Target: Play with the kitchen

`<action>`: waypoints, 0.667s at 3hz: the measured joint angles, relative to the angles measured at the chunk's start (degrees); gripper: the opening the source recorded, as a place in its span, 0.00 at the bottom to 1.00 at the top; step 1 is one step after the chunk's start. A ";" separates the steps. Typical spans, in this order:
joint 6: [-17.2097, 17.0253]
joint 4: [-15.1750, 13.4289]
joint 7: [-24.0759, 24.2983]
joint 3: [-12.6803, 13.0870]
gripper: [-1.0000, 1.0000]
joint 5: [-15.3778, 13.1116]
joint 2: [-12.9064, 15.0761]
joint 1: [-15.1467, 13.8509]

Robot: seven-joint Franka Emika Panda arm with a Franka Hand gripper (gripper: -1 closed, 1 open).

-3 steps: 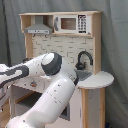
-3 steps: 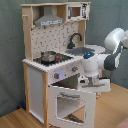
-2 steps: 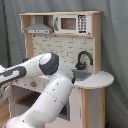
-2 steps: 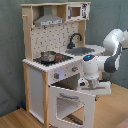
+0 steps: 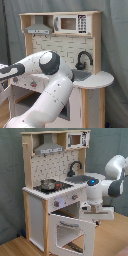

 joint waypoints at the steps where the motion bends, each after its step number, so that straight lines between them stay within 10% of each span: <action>1: -2.02 0.60 1.10 1.70 0.00 -1.48 -0.02 -0.86; 2: -2.66 0.84 1.45 2.24 1.00 -2.13 -0.02 -1.15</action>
